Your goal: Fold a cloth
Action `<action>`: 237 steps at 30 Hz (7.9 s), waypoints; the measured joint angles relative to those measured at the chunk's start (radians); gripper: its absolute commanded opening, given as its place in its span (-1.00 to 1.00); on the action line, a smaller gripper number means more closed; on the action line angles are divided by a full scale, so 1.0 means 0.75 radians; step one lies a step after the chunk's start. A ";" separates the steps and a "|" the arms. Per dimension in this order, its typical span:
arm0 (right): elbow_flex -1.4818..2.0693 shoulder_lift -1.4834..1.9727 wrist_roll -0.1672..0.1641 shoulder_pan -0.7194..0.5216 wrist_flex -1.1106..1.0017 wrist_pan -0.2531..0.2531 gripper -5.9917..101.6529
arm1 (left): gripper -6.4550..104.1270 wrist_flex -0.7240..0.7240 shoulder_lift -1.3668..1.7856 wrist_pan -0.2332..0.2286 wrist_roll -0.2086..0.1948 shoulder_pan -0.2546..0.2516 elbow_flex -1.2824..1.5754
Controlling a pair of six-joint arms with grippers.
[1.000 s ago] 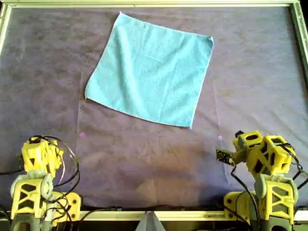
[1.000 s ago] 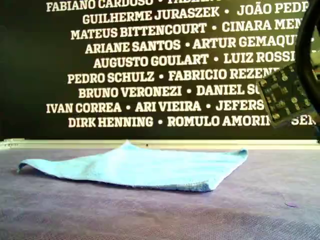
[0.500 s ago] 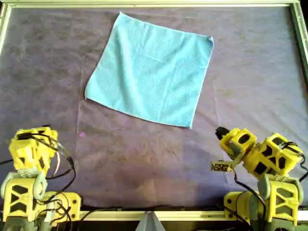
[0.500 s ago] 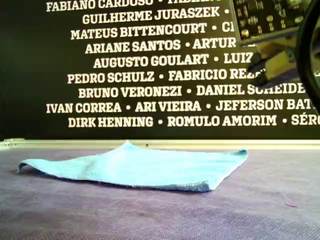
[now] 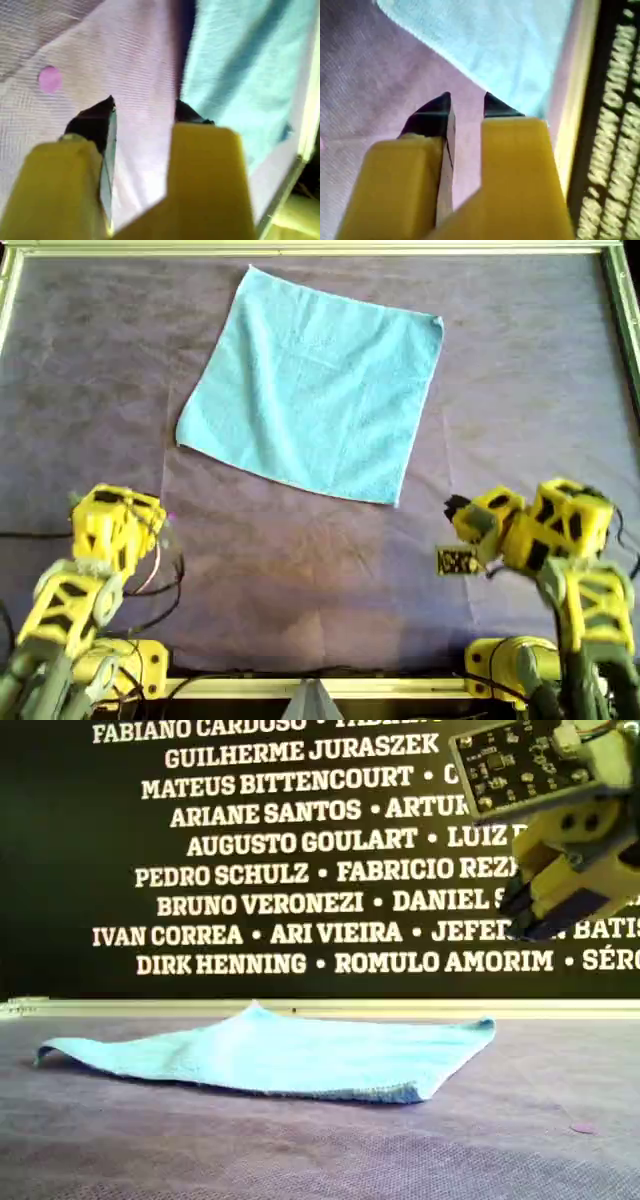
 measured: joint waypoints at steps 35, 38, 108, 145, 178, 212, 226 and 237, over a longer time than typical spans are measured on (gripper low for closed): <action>-0.319 -0.857 0.018 0.309 -0.002 0.243 -0.02 | 0.06 -0.082 -1.640 -0.008 0.012 -0.004 -1.303; -0.374 -0.865 0.008 0.366 -0.002 0.245 -0.02 | 0.06 -0.082 -1.659 -0.008 0.012 -0.004 -1.327; -1.133 -1.646 0.102 0.517 -0.002 0.239 -0.90 | -0.96 -0.084 -1.869 -0.006 0.033 -0.014 -1.573; -0.986 -1.462 0.080 0.344 0.182 0.264 -0.90 | -0.84 -0.080 -1.184 -0.002 0.016 -0.223 -0.710; -1.540 -1.896 0.070 0.258 -0.485 0.264 -0.90 | -0.84 -0.088 -1.718 -0.008 0.022 -0.151 -1.542; -3.189 -2.937 0.067 0.247 -0.515 0.264 -0.90 | -0.81 -0.088 -2.861 0.002 0.153 0.016 -3.254; -3.191 -2.937 0.067 0.198 -0.515 0.264 -0.87 | -0.77 -0.088 -3.007 0.002 0.149 0.016 -3.416; -3.191 -2.982 0.074 0.186 -0.515 0.264 0.09 | 0.13 -0.088 -3.007 0.002 0.155 0.016 -3.416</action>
